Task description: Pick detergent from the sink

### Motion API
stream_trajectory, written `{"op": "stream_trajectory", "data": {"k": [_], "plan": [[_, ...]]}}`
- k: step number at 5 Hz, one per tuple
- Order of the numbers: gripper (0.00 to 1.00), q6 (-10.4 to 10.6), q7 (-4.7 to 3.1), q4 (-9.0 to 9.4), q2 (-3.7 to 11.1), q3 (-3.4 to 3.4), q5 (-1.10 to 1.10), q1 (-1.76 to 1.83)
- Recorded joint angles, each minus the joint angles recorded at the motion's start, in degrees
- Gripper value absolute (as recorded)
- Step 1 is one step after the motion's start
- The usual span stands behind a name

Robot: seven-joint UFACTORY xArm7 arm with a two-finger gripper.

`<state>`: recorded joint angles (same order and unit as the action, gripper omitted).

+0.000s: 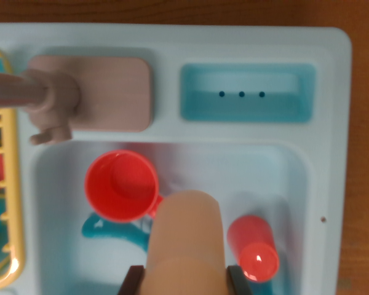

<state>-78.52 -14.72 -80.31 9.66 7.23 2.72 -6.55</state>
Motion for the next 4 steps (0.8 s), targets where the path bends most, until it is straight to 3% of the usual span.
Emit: {"op": "stream_trajectory", "data": {"k": [1,2,3,4], "plan": [[1.0,-2.48,0.13,-1.83,-0.66,0.03,-0.13,0.01],[1.0,-2.48,0.13,-1.83,-0.66,0.03,-0.13,0.01],[1.0,-4.77,0.25,-3.52,-1.27,0.06,-0.25,0.01],[1.0,-4.77,0.25,-3.52,-1.27,0.06,-0.25,0.01]]}}
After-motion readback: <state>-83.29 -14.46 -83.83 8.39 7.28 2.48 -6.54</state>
